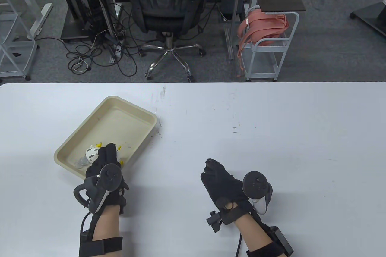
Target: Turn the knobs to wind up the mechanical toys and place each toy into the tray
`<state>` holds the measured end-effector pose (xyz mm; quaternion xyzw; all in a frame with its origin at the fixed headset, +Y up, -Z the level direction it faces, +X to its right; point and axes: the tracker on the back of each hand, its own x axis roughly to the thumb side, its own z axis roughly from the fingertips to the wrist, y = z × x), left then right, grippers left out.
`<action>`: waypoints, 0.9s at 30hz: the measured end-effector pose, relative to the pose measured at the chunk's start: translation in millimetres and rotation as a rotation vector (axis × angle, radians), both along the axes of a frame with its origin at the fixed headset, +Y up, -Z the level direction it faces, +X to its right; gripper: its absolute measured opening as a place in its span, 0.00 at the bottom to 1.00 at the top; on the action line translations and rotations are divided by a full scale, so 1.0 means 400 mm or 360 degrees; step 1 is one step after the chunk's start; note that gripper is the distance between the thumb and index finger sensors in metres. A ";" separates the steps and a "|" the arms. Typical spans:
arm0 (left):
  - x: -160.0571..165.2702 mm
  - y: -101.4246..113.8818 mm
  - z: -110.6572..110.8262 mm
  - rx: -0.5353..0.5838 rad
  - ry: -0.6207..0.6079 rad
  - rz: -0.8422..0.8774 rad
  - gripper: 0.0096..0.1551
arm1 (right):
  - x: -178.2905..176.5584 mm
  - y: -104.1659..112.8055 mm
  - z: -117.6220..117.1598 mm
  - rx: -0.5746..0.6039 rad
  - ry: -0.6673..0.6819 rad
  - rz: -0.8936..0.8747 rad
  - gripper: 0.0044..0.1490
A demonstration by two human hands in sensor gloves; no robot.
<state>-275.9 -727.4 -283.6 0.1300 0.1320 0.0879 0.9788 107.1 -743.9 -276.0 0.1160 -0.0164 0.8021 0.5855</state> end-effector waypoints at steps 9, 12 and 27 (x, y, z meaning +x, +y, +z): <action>-0.005 0.005 -0.001 -0.0006 -0.0021 0.0050 0.36 | 0.006 0.003 -0.003 -0.0022 -0.0009 -0.0061 0.54; -0.011 0.008 0.005 -0.0020 0.0061 0.0024 0.37 | 0.008 0.002 -0.003 -0.0021 -0.0010 -0.0060 0.54; -0.003 0.047 0.045 0.0229 0.0067 0.0021 0.42 | 0.006 0.006 0.000 -0.0028 0.0005 -0.0021 0.56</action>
